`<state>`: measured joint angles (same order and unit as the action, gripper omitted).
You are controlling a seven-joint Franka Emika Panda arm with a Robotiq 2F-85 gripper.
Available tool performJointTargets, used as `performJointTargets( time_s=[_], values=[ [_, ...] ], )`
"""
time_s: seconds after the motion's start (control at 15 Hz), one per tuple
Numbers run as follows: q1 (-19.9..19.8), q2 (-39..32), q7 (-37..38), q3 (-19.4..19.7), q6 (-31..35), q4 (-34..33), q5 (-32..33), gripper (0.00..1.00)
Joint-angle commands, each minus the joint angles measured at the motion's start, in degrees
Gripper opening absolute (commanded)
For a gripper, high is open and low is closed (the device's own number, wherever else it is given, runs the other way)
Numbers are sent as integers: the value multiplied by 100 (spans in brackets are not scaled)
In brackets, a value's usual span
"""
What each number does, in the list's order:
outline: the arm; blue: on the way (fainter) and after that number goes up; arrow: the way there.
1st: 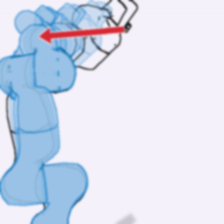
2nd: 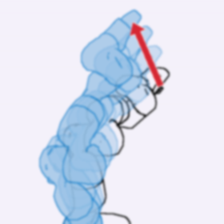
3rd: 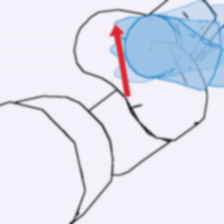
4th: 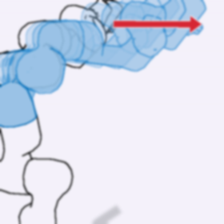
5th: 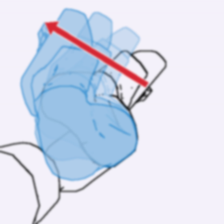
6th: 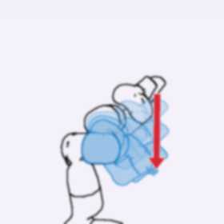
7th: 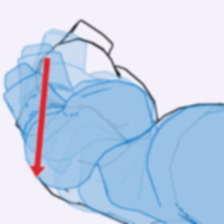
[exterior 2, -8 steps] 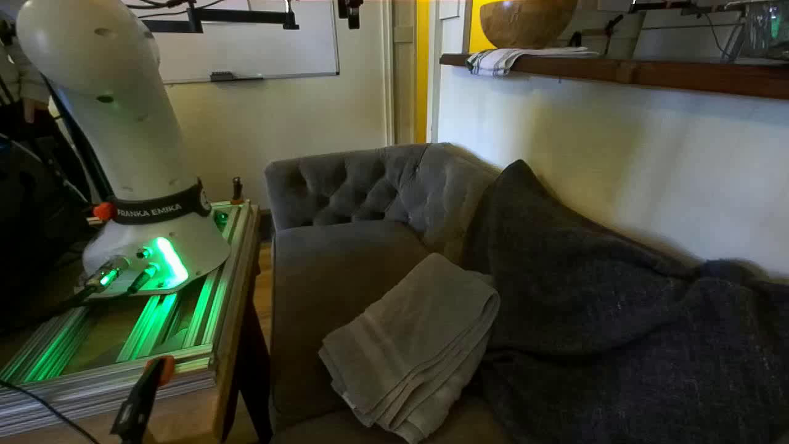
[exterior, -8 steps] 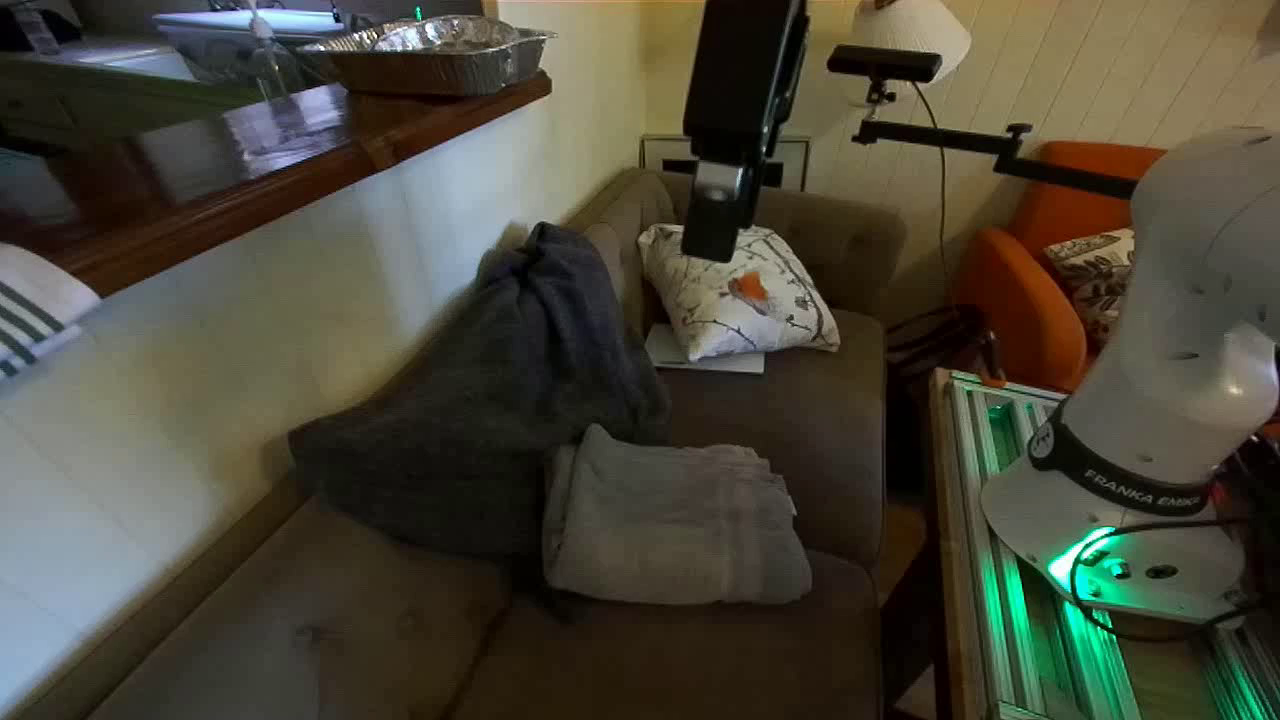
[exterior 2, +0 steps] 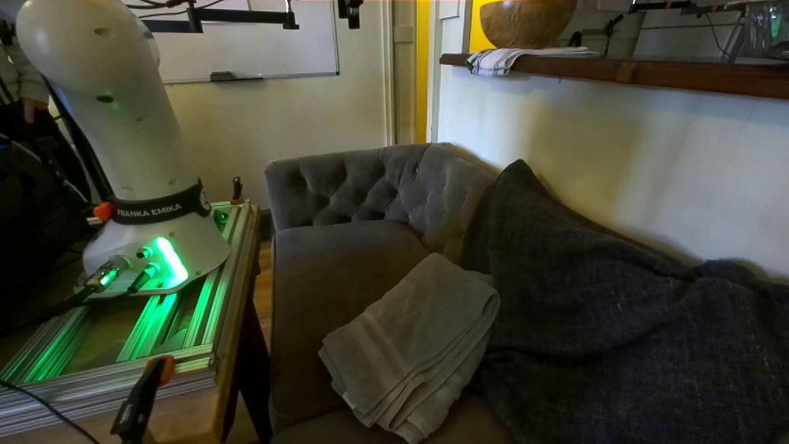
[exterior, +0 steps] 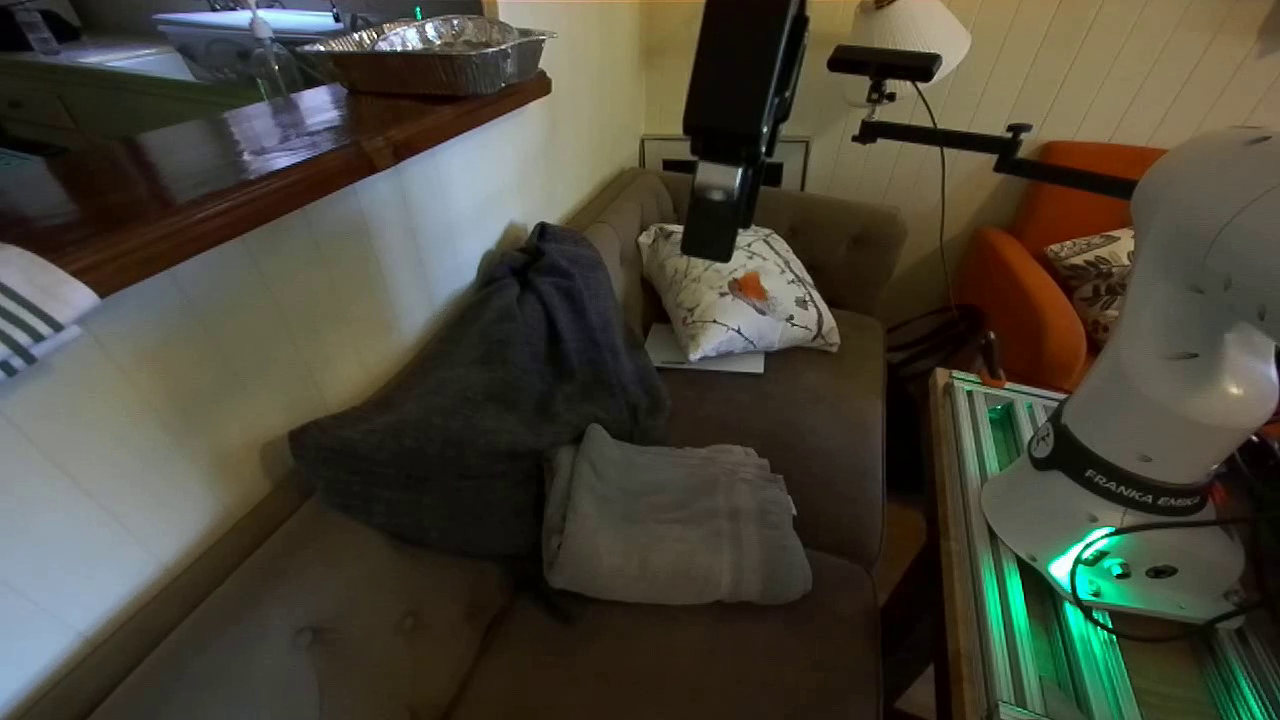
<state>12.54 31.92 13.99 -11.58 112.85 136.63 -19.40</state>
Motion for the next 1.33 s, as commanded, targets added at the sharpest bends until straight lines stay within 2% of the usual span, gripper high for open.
performJointTargets(
  time_s=[0.0, 0.47, 0.73, 0.87, 0.93, 1.0, 1.07, 1.13, 1.27],
  values=[
    [-298, -68, 47, -101, 538, 228, 336, 100],
    [-1120, -707, 38, -20, 1321, 943, 2233, 100],
    [-1473, -1527, 215, 185, 2763, 1412, 2769, 100],
    [-1608, -2052, 209, 340, 3525, 1489, 2864, 100],
    [-1747, -2289, 445, 380, 4061, 1531, 2984, 100],
    [-1794, -2677, 428, 511, 4430, 1520, 2910, 100],
    [-1759, -3002, 386, 681, 4744, 1505, 2543, 100],
    [-1623, -2330, 225, 612, 4142, 1600, 2691, 100],
    [-1644, -2812, 239, 818, 4581, 1594, 2667, 100]
  ],
)
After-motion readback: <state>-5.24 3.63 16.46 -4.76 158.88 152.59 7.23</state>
